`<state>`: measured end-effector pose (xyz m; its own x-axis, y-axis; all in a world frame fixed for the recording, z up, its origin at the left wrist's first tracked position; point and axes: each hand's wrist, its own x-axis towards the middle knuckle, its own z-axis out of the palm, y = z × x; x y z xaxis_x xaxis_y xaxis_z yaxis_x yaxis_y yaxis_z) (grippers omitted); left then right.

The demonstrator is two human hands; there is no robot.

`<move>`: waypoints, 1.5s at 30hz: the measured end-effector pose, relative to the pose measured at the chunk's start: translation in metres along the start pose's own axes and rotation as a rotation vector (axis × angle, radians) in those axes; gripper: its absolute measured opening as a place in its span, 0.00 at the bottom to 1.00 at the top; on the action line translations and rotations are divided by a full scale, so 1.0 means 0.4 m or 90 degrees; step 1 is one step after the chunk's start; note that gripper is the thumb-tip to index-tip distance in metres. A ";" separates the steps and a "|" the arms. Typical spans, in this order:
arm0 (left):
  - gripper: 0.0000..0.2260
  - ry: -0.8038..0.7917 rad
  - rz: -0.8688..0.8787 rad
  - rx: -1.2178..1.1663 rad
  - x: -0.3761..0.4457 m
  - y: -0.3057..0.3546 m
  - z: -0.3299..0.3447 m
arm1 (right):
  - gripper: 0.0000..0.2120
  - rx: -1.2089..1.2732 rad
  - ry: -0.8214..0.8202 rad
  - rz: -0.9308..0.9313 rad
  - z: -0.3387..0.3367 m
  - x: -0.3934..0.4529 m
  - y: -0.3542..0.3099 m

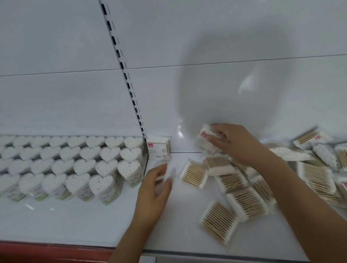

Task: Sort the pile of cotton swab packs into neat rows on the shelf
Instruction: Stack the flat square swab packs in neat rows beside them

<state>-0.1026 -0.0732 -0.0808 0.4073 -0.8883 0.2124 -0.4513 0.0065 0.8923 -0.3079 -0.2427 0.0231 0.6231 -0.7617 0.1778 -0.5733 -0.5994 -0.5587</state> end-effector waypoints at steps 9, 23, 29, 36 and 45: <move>0.10 0.026 -0.175 -0.314 0.015 0.110 -0.038 | 0.15 0.365 -0.035 0.077 0.142 -0.031 -0.134; 0.21 -0.124 0.179 0.428 -0.076 -0.072 -0.060 | 0.16 0.206 0.038 0.069 0.306 0.107 -0.132; 0.24 -0.141 0.160 0.455 -0.057 -0.065 -0.059 | 0.27 0.050 0.003 -0.006 0.234 0.050 -0.071; 0.26 -0.162 0.159 0.321 -0.017 0.007 0.042 | 0.35 -0.090 -0.147 0.034 0.105 -0.137 0.122; 0.23 -0.205 0.167 0.329 0.064 0.028 0.124 | 0.06 0.021 0.106 0.091 0.103 -0.199 0.091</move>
<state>-0.1367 -0.1185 -0.0852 0.0105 -0.9808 0.1948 -0.8585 0.0910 0.5047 -0.3565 -0.1937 -0.0446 0.4383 -0.8704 0.2242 -0.6299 -0.4754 -0.6142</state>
